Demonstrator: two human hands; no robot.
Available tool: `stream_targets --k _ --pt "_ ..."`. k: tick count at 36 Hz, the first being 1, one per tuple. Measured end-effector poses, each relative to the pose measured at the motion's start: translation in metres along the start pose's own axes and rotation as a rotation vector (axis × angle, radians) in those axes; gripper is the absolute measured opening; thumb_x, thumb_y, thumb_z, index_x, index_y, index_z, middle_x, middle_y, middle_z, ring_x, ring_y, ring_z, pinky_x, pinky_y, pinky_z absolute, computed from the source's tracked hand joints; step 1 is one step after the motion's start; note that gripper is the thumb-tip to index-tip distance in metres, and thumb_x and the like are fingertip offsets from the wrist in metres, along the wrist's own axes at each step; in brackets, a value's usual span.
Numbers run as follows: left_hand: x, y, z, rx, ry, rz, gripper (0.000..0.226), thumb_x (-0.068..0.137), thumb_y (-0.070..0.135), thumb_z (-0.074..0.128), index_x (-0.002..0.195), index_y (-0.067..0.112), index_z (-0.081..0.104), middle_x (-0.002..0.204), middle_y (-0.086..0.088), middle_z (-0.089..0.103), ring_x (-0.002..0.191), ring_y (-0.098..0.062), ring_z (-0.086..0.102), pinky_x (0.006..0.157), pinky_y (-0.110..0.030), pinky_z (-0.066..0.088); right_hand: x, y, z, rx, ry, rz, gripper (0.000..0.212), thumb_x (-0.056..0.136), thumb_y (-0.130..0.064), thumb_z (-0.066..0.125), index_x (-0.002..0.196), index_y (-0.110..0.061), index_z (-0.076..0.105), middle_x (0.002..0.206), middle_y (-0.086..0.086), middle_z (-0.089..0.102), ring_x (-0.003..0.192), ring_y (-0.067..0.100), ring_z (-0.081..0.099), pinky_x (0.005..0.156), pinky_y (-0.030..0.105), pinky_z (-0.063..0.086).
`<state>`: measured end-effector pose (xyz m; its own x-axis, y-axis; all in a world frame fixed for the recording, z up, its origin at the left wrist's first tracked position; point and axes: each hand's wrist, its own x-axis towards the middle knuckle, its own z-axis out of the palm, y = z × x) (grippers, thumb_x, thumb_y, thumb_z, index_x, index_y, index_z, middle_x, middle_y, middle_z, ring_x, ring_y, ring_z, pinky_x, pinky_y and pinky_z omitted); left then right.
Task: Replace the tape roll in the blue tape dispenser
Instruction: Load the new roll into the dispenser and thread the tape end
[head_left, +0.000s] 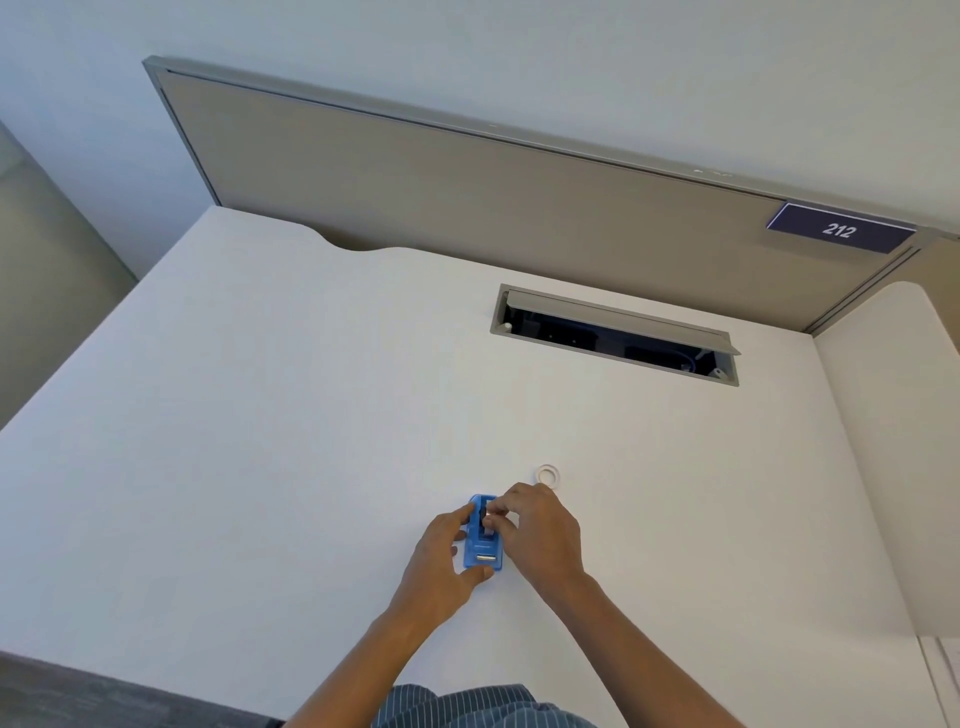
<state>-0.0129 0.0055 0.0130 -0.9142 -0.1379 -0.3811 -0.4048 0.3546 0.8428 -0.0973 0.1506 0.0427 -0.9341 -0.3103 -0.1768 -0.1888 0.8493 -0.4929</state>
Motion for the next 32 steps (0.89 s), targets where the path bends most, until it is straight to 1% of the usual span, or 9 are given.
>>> stream_targets --k 8,12,15,18,19,22,28,30,32 --pt "0.0018 -0.0012 0.0004 0.007 0.005 -0.005 0.085 0.085 0.028 0.089 0.156 0.02 0.044 0.153 -0.002 0.055 0.124 -0.009 0.058 0.105 -0.021 0.045 0.0001 -0.0021 -0.0026 -0.017 -0.015 -0.01 0.014 0.1 -0.033 0.072 0.11 -0.029 0.081 0.108 -0.013 0.075 0.103 0.008 0.063 0.072 0.019 0.042" --pt "0.0018 -0.0026 0.0007 0.011 0.012 -0.003 0.084 0.085 0.028 0.088 0.156 0.019 0.043 0.153 -0.003 0.055 0.125 -0.011 0.059 0.105 -0.022 0.045 -0.0003 -0.003 -0.0034 -0.005 -0.018 -0.008 0.014 0.099 -0.032 0.073 0.109 -0.028 0.081 0.107 -0.013 0.075 0.102 0.009 0.063 0.072 0.02 0.044" --pt "0.0016 -0.0032 0.0008 0.008 0.013 -0.002 0.084 0.086 0.026 0.088 0.156 0.018 0.043 0.153 -0.004 0.055 0.131 -0.017 0.061 0.107 -0.026 0.047 -0.001 -0.0033 -0.0036 -0.006 -0.022 -0.004 0.013 0.098 -0.032 0.073 0.108 -0.029 0.081 0.106 -0.013 0.074 0.1 0.009 0.062 0.068 0.018 0.041" --pt "0.0012 -0.0023 0.0013 0.002 0.014 -0.005 0.084 0.086 0.025 0.088 0.157 0.016 0.043 0.154 -0.005 0.055 0.133 -0.02 0.061 0.111 -0.031 0.048 -0.0016 -0.0036 -0.003 -0.009 -0.024 0.002 0.013 0.097 -0.032 0.074 0.108 -0.029 0.081 0.106 -0.013 0.074 0.098 0.008 0.063 0.063 0.009 0.033" --pt "0.0012 -0.002 0.0015 -0.002 0.013 -0.006 0.084 0.086 0.024 0.088 0.157 0.016 0.043 0.154 -0.006 0.055 0.134 -0.021 0.06 0.113 -0.034 0.049 -0.0017 -0.0036 -0.0026 -0.007 -0.023 0.002 0.013 0.097 -0.032 0.074 0.108 -0.029 0.081 0.106 -0.013 0.075 0.098 0.008 0.063 0.064 0.009 0.033" --pt "0.0009 -0.0022 0.0013 -0.008 0.009 -0.012 0.085 0.086 0.023 0.088 0.157 0.015 0.043 0.154 -0.006 0.055 0.134 -0.022 0.06 0.115 -0.039 0.05 -0.0021 -0.0026 -0.0014 -0.014 -0.017 0.001 0.013 0.097 -0.032 0.074 0.108 -0.03 0.08 0.105 -0.013 0.075 0.098 0.009 0.063 0.069 0.016 0.042" --pt "0.0014 -0.0051 0.0025 -0.017 0.006 -0.018 0.085 0.085 0.022 0.089 0.156 0.018 0.043 0.153 -0.004 0.056 0.133 -0.02 0.06 0.113 -0.034 0.05 -0.0036 0.0003 0.0013 -0.018 -0.047 -0.016 0.021 0.094 -0.028 0.074 0.113 -0.035 0.078 0.099 -0.012 0.072 0.093 0.011 0.062 0.071 0.024 0.05" --pt "0.0017 -0.0069 0.0029 -0.017 0.004 -0.016 0.085 0.085 0.023 0.089 0.156 0.019 0.043 0.152 -0.004 0.056 0.131 -0.019 0.061 0.11 -0.03 0.048 -0.0035 0.0014 0.0025 -0.02 -0.046 -0.015 0.02 0.094 -0.03 0.074 0.113 -0.035 0.078 0.099 -0.012 0.072 0.091 0.011 0.063 0.07 0.022 0.047" --pt "0.0015 -0.0083 0.003 -0.019 0.001 -0.014 0.085 0.085 0.022 0.089 0.156 0.02 0.043 0.152 -0.004 0.056 0.131 -0.018 0.061 0.109 -0.028 0.048 -0.0027 0.002 0.0032 -0.031 -0.039 -0.021 0.017 0.094 -0.032 0.074 0.11 -0.033 0.08 0.098 -0.011 0.072 0.088 0.011 0.062 0.064 0.017 0.04"
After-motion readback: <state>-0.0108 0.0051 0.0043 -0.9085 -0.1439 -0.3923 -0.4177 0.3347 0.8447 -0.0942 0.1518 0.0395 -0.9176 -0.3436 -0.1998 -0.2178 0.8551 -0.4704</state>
